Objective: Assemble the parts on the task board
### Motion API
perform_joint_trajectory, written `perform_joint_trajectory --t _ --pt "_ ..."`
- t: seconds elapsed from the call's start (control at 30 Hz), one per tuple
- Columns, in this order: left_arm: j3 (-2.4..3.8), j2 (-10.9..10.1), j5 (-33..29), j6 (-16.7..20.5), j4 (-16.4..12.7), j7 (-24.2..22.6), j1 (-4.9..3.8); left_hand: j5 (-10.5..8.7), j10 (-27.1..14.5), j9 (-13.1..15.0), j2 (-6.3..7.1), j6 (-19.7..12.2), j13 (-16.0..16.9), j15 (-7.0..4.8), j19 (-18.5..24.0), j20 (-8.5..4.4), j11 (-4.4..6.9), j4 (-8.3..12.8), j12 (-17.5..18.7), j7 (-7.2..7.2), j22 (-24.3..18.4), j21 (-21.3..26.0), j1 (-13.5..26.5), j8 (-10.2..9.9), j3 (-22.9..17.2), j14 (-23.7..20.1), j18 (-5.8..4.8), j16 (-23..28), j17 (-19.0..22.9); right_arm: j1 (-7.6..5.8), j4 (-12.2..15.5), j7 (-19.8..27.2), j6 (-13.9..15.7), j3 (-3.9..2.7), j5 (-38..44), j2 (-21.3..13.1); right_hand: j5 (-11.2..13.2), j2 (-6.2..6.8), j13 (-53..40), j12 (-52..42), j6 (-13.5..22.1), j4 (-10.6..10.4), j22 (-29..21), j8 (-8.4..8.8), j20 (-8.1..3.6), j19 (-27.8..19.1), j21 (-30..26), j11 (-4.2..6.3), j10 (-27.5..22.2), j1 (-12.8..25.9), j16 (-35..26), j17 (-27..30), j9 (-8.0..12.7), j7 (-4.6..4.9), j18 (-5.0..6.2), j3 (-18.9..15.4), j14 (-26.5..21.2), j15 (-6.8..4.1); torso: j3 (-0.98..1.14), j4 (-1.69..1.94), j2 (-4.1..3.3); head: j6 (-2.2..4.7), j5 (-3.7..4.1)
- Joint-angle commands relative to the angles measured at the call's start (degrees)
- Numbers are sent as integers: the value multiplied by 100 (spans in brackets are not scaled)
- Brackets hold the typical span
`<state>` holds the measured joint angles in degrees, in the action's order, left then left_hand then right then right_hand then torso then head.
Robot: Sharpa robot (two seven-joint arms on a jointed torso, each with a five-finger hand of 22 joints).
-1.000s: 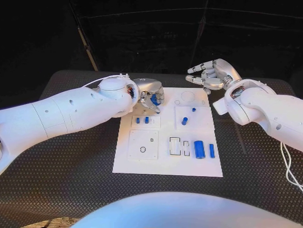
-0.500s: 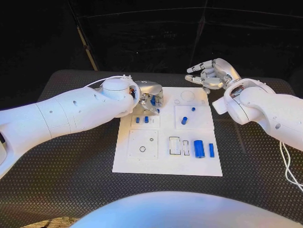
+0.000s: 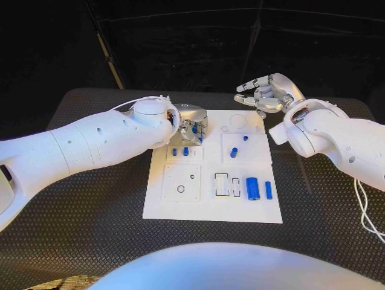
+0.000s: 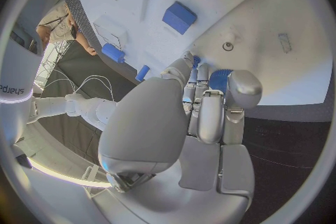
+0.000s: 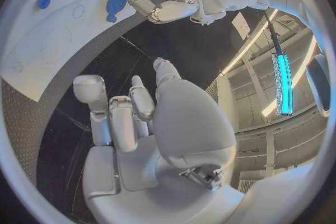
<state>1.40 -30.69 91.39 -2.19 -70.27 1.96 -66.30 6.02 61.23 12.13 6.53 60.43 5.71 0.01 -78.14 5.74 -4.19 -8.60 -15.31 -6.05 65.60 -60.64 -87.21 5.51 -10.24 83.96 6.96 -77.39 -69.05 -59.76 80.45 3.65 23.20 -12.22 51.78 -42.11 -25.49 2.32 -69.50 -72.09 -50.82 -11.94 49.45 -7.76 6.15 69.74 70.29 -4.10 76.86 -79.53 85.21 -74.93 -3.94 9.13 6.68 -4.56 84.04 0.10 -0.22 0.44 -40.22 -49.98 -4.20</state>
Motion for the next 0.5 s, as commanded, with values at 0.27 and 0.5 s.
perform_joint_trajectory --t 0.27,0.5 --pt "-2 47 51 -160 64 33 23 6 142 -35 -74 107 -36 -47 -42 -19 10 8 51 -4 45 -37 -7 -29 -137 162 -63 -30 7 -9 7 55 -36 -3 -15 10 -26 -47 -5 -19 -14 11 2 -30 -30 2 -26 6 29 -22 -20 -542 2 4 78 -27 382 -40 3 1 6 -2 6" --pt "-2 56 51 -92 110 47 29 15 423 -81 -167 238 -28 -123 -53 -79 99 161 28 -65 141 -113 -209 -33 -465 170 -70 -66 -3 -9 12 56 -34 -3 -15 4 -26 -47 -5 -19 -14 11 2 -30 -30 2 -26 6 29 -22 -20 -542 2 4 78 -27 382 -40 2 0 7 -2 12"
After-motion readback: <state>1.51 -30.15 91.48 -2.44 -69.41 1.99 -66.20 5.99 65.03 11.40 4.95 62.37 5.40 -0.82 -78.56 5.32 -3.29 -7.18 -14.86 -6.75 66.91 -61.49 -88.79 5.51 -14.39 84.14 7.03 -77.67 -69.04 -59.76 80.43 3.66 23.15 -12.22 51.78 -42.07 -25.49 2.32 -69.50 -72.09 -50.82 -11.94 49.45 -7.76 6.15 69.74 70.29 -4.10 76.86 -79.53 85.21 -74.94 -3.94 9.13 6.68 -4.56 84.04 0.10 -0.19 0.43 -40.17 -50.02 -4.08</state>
